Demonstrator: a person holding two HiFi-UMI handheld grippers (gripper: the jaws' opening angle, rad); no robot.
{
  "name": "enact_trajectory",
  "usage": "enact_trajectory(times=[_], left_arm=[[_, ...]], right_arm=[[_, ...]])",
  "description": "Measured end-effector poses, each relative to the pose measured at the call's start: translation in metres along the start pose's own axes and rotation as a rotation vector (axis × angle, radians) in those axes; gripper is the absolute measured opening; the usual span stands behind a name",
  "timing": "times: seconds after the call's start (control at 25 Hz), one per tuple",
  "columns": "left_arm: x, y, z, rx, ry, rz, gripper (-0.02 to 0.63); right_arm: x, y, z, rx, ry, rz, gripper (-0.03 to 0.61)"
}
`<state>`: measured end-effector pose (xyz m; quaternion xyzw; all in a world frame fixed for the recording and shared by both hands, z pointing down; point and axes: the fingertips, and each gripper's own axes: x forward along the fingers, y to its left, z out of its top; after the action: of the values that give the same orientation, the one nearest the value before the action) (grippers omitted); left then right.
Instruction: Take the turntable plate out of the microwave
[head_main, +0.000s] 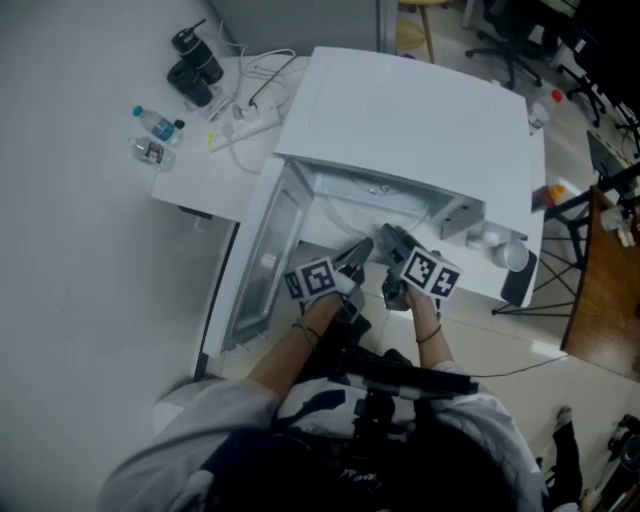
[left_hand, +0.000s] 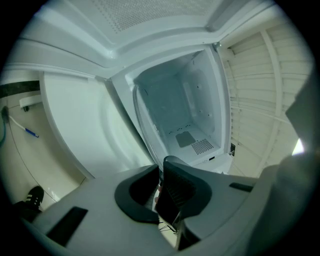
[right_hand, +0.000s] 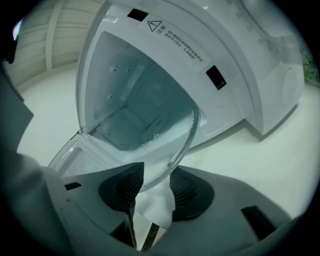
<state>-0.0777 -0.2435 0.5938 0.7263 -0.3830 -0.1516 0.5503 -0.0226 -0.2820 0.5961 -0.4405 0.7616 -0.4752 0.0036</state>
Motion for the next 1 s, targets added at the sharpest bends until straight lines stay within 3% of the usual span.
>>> enact_trajectory(times=[0.24, 0.44, 0.52, 0.68, 1.0], left_arm=[[0.001, -0.002, -0.004, 0.018, 0.021, -0.011, 0.029], [0.002, -0.001, -0.006, 0.011, 0.031, -0.039, 0.039], [0.001, 0.0, -0.004, -0.016, 0.01, -0.043, 0.051], [-0.002, 0.006, 0.006, -0.052, -0.033, -0.047, 0.151], [0.014, 0.01, 0.051, -0.141, -0.167, -0.103, 0.161]], right_arm=[[-0.002, -0.003, 0.005, 0.134, -0.04, 0.049, 0.117], [-0.005, -0.004, 0.005, 0.159, -0.051, 0.056, 0.107], [-0.005, -0.003, 0.003, 0.158, -0.049, 0.058, 0.107], [-0.01, 0.001, -0.003, 0.159, -0.036, 0.067, 0.107], [-0.019, 0.012, -0.01, 0.125, -0.01, 0.092, 0.101]])
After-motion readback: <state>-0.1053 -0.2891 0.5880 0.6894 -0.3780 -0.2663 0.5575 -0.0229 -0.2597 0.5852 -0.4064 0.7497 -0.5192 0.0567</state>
